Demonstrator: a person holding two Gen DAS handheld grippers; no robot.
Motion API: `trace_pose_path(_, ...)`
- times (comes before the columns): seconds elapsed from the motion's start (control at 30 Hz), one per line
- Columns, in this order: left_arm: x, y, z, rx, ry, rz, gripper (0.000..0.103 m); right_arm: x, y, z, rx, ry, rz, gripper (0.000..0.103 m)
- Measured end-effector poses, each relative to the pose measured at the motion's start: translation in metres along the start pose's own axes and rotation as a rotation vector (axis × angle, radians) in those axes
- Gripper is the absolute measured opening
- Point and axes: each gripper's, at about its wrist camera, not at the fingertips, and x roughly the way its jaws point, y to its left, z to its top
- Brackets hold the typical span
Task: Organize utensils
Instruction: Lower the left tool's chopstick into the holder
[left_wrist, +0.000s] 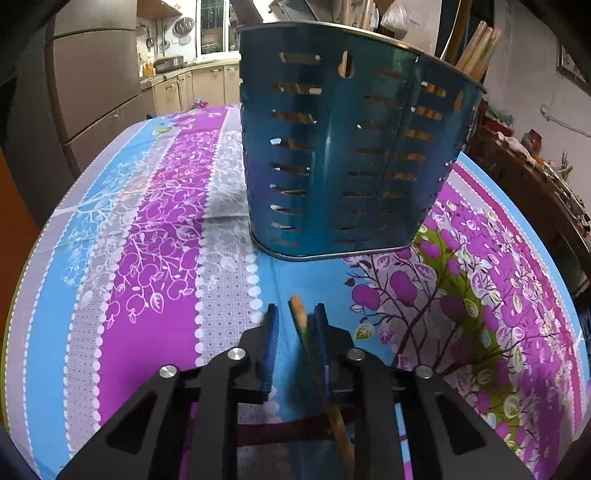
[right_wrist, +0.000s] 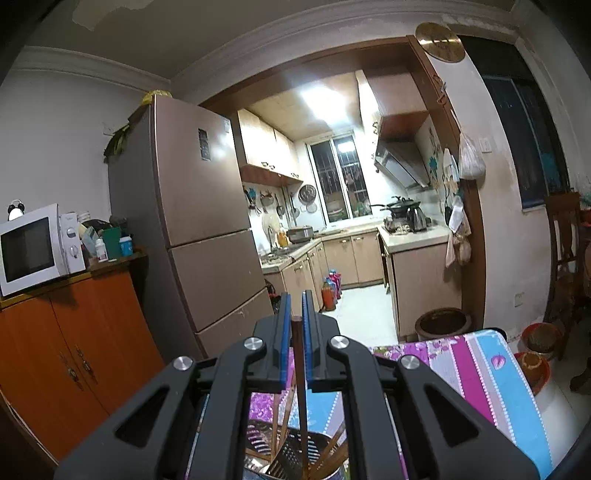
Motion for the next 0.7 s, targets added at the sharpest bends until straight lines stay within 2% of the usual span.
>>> trace_pose_path(0.13, -0.003, 0.003, -0.001, -0.029, -0.023, -0.026, 0.007, 0.0, 0.001, 0.006, -0.003, -0.017, 0.003, 0.005)
trace_pose_path(0.2, -0.011, 0.007, -0.002, -0.047, -0.058, -0.046, 0.007, -0.001, 0.001, 0.008, -0.001, -0.02, 0.008, 0.005)
trace_pose_path(0.4, -0.057, 0.019, 0.002, -0.096, -0.163, -0.125, 0.007, -0.004, 0.007, 0.009, -0.017, -0.029, 0.019, 0.005)
trace_pose_path(0.63, -0.143, 0.027, 0.034, -0.104, -0.376, -0.24, 0.007, -0.01, 0.015, 0.018, -0.031, -0.048, 0.027, 0.005)
trace_pose_path(0.7, -0.164, 0.023, 0.047, -0.082, -0.434, -0.244, 0.007, -0.012, 0.017, 0.02, -0.032, -0.053, 0.029, 0.005)
